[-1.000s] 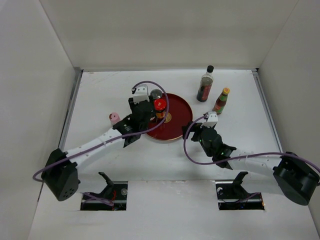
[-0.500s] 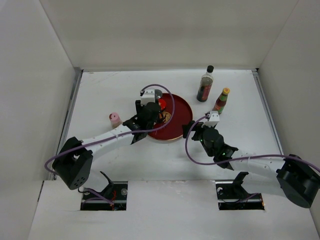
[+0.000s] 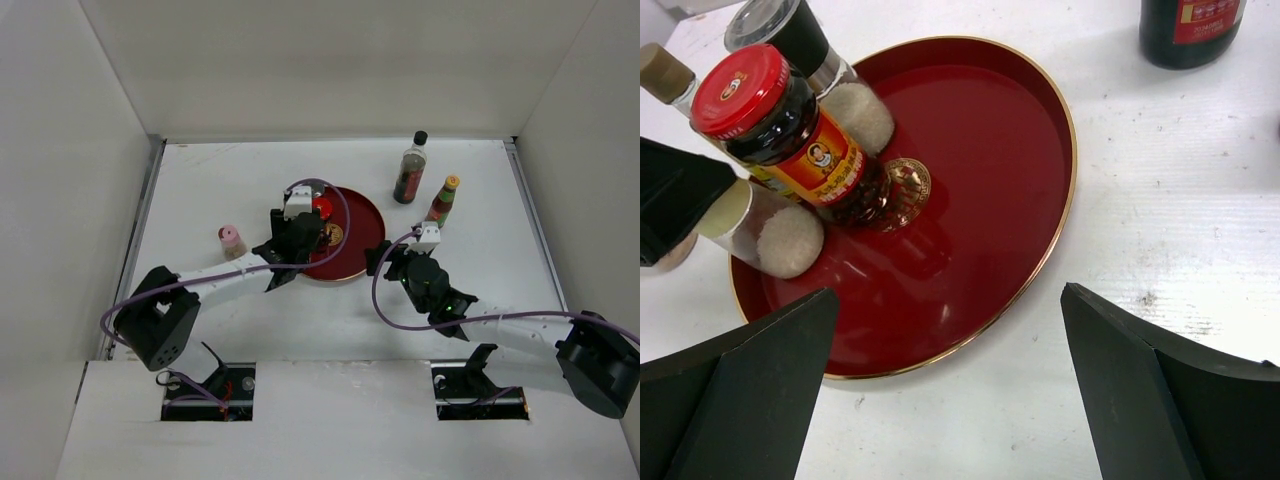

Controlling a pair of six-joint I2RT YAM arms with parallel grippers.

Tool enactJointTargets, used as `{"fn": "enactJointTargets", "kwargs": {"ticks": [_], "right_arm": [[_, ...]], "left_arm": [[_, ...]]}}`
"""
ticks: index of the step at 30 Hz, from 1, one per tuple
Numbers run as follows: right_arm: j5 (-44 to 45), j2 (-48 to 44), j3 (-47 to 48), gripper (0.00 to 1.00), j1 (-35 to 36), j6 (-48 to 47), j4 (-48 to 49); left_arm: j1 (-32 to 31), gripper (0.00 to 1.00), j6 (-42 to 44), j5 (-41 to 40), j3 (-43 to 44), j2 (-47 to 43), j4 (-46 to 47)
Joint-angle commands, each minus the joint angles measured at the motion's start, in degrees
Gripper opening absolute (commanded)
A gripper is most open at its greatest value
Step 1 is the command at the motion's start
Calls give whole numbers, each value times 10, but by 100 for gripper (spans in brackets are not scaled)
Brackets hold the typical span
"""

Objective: Organize the condiment bottles

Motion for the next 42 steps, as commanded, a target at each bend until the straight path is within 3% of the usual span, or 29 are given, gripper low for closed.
{"fn": "enactJointTargets", "kwargs": {"ticks": [1,4,6,10,17,26,36,42], "right_arm": [[3,-8,6,100,-4,0,26],[4,-7,7,100,-4,-2,30],[0,0,6,100,-4,2,31],[2,6,10,100,-3,-2,30],[-1,14,12,100,-3,0,30],[-4,26,17,100,0,0,34],[-7,25,13,100,-3,4,34],[-7,29,17,100,0,2,34]], "left_arm": [[-3,61,-7,-14,-14,-35,29],[-6,80,-5,-27,-27,-79,27],[-7,85,-3,-33,-31,-117,15],[7,85,-6,-44,-54,-189,-5],[124,88,-39,-11,-70,-219,-96],[209,88,-35,-39,-94,-177,-40],[240,77,-37,-37,-107,-118,0],[241,47,-34,-32,-111,-117,17]]}}
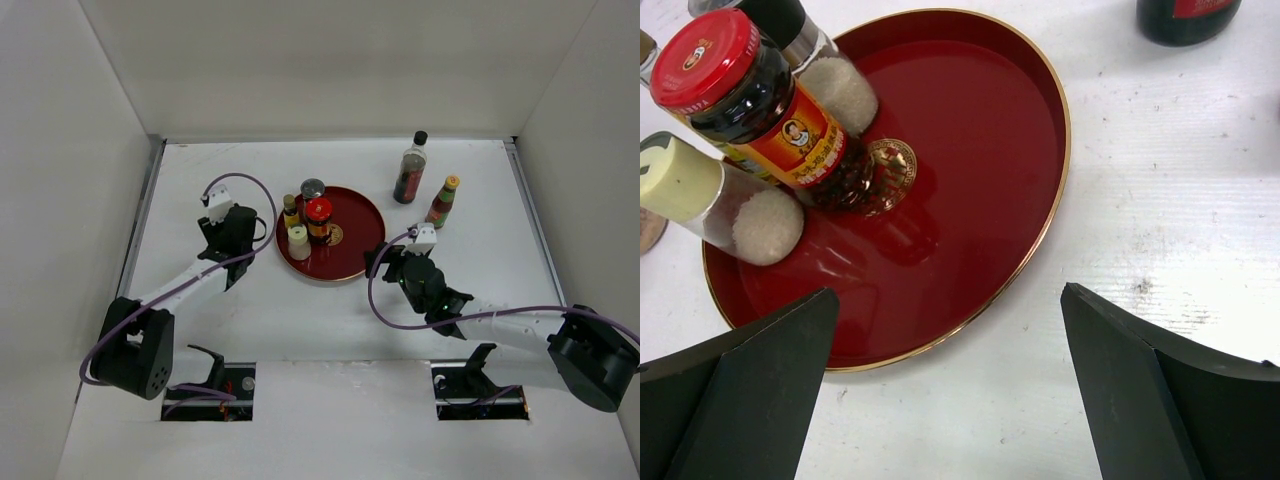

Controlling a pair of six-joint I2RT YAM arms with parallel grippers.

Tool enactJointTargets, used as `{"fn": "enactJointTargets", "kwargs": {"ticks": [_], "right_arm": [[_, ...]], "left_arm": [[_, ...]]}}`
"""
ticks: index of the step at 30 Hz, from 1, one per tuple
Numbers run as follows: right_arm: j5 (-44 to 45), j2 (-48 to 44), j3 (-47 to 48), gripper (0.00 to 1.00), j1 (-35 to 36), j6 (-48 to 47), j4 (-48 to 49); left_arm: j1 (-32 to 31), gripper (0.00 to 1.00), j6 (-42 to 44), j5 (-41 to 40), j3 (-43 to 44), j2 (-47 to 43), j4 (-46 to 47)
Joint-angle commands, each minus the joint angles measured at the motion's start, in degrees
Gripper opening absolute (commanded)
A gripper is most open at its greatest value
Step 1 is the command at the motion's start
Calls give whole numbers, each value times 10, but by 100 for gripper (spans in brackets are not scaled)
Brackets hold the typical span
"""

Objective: Organize the condiment bottles

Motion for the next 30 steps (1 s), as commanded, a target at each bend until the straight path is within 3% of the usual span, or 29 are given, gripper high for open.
{"fn": "enactJointTargets", "kwargs": {"ticks": [1,5,13,20,23,26,30], "right_arm": [[-7,1,16,100,0,3,33],[-2,-8,15,100,0,-2,30],[-7,-6,16,100,-2,1,32],[-5,-20,10,100,-7,4,31],[-5,-18,8,100,-11,6,33],[-3,-19,7,100,-11,6,31],[6,-41,-4,100,-18,12,33]], "left_arm": [[2,43,0,-3,-1,-13,32],[-16,31,12,0,-19,-71,26],[-154,30,50,-6,33,-250,-141],[-259,29,49,-15,95,-304,-295],[-317,29,49,10,114,-285,-277],[-373,30,53,18,113,-244,-203],[-387,30,58,36,102,-172,-77]]}}
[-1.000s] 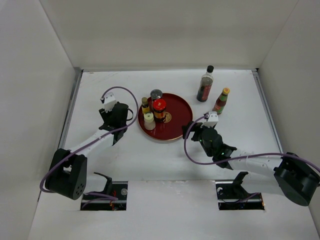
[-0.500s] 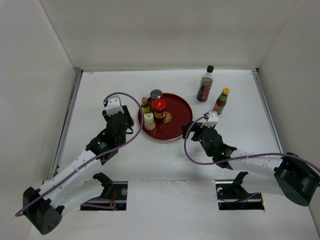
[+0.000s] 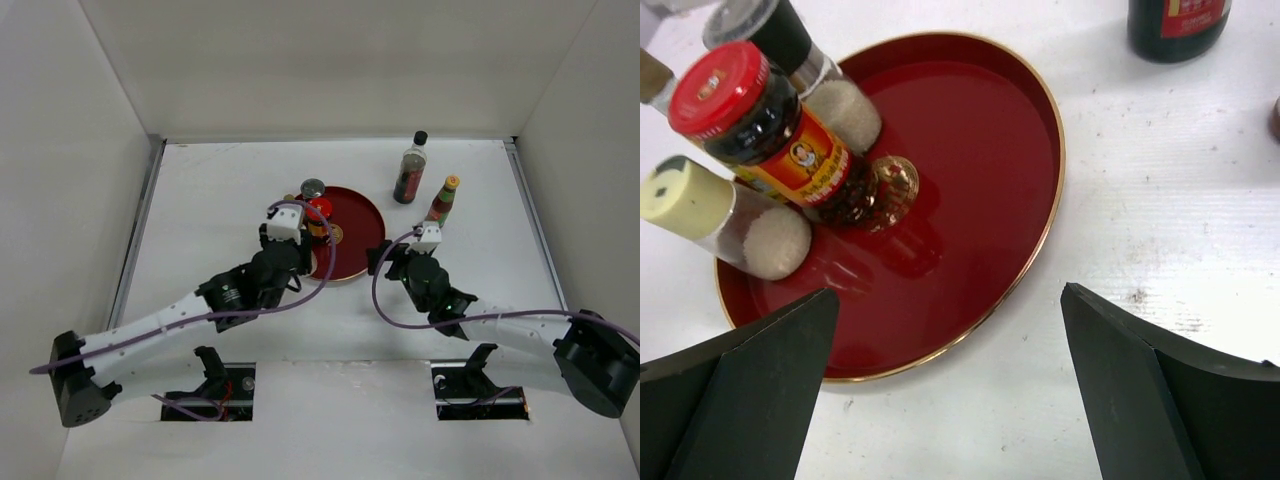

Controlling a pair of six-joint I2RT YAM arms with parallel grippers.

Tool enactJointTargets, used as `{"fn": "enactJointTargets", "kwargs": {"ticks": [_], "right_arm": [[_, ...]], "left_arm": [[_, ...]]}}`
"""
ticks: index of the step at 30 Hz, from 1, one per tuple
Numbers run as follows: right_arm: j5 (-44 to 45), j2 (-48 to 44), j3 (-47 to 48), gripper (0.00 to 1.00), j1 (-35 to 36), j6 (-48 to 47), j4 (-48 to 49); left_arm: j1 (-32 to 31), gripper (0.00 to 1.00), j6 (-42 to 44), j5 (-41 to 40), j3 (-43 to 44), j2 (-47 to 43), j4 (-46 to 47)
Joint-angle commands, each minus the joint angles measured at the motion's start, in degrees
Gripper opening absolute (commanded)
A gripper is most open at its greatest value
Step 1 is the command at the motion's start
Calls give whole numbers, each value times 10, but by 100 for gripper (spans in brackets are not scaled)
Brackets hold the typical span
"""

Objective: Organize the condiment bottles

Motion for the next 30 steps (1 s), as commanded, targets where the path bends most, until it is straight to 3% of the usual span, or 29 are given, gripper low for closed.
{"fn": "enactJointTargets", "kwargs": {"ticks": [1,3,8,10,14,18,23,30], "right_arm": [[8,-29,-6,100,-11,13,34],[6,-36,-9,87,-14,17,32],[11,-57,-16,23,-27,26,21],[10,-59,-16,10,-35,37,9],[11,-65,-18,7,-38,42,8],[18,-65,-28,13,-43,47,38],[47,-70,-36,17,-41,49,67],[22,-92,-21,11,-31,61,49]], "left_arm": [[-3,30,13,26,9,48,136],[3,30,18,46,5,78,185],[29,30,26,78,6,164,248],[38,30,28,79,7,194,257],[42,30,29,70,-4,230,270],[44,32,30,63,-17,244,272],[44,49,28,60,-43,266,297],[35,70,32,20,-51,263,307]]}}
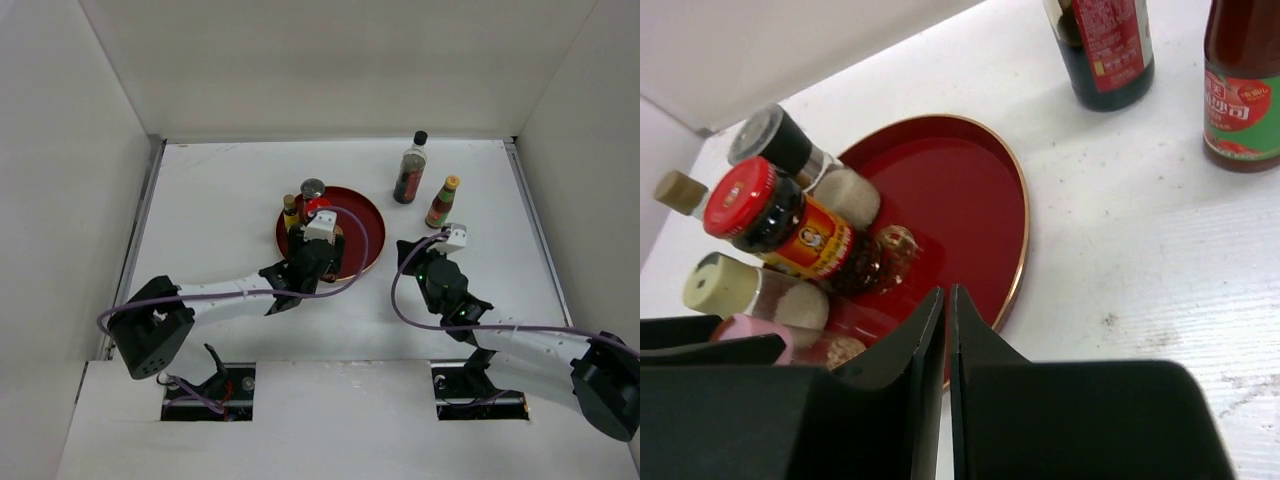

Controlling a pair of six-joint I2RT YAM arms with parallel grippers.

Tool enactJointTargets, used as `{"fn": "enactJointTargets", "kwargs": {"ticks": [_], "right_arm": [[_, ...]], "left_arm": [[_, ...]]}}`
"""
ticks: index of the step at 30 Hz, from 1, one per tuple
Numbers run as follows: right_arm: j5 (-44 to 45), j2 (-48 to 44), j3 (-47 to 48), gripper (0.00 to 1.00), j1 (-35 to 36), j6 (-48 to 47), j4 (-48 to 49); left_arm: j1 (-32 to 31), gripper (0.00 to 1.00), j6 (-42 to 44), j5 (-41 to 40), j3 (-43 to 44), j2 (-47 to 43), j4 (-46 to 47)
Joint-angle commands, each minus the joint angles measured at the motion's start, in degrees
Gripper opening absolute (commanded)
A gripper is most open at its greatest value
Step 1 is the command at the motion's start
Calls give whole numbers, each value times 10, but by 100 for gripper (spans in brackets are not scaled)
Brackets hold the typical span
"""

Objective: Organize the condiment bottles

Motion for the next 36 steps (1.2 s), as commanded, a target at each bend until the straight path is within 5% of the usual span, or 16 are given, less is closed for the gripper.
{"fn": "enactJointTargets", "kwargs": {"ticks": [1,5,9,12,17,22,28,36], "right_arm": [[-7,-3,27,10,12,9,20],[-18,-14,48,7,39,-10,11],[-22,-6,104,13,40,-16,-31],[-19,27,186,26,32,-37,-90],[-18,87,324,69,-29,-106,-143],[-18,157,457,91,-121,-135,-226],[-23,275,593,98,-184,-175,-334],[-45,389,690,95,-222,-188,-350]], "left_arm": [[-5,74,5,-28,-4,-28,42],[-5,88,10,-22,-25,-107,74],[-2,92,11,-25,-53,-212,101],[15,92,3,-32,-108,-288,162],[74,92,-14,-51,-200,-393,220],[138,92,-47,-59,-257,-449,210],[170,92,-103,-52,-316,-445,248],[174,92,-108,-52,-329,-439,258]]}}
